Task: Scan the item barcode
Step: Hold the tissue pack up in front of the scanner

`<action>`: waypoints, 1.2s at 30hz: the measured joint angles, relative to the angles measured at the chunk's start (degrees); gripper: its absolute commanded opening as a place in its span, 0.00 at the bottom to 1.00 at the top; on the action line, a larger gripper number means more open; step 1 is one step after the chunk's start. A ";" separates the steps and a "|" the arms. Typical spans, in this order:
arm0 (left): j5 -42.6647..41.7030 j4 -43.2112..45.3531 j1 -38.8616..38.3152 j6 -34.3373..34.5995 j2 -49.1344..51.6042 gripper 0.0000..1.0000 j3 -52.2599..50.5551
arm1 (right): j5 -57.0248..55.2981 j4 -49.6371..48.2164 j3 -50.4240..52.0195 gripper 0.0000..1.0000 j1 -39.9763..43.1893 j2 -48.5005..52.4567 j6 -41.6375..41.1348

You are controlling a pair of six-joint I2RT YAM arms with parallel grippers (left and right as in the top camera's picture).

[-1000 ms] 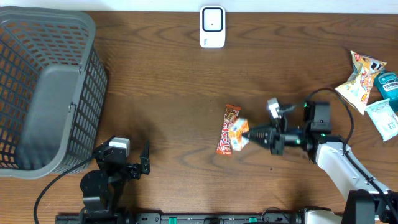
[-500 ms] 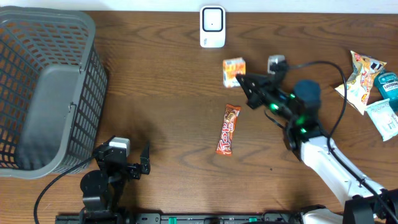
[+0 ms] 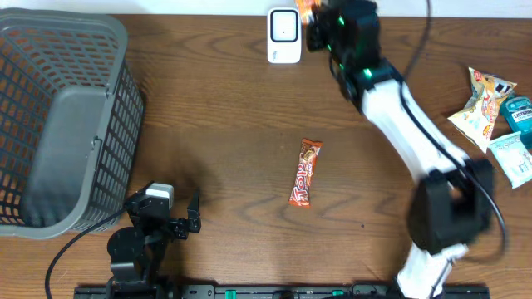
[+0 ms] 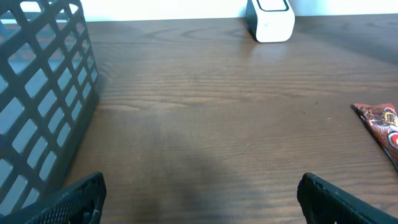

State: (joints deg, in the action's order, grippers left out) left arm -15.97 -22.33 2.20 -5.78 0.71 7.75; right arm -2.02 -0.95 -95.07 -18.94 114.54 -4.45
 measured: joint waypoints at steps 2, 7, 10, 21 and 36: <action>0.00 0.00 0.00 0.00 0.00 0.98 0.00 | -1.16 2.71 -6.64 0.01 -0.04 5.77 2.12; 0.00 0.00 0.00 0.00 0.00 0.98 0.00 | -3.87 7.72 -19.15 0.01 -0.68 16.52 6.38; 0.00 0.00 0.00 0.00 0.00 0.98 0.00 | -7.52 8.22 -24.02 0.01 -2.01 20.74 9.97; 0.00 0.00 0.00 0.00 0.00 0.98 0.00 | -24.20 5.55 -26.05 0.01 -9.05 28.15 24.33; 0.00 0.00 0.00 0.00 0.00 0.98 0.00 | -46.14 14.05 -26.27 0.01 -8.94 28.81 28.06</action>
State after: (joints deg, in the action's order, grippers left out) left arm -15.97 -22.33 2.20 -5.78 0.71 7.75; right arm -48.16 13.10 -121.34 -27.88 143.35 23.62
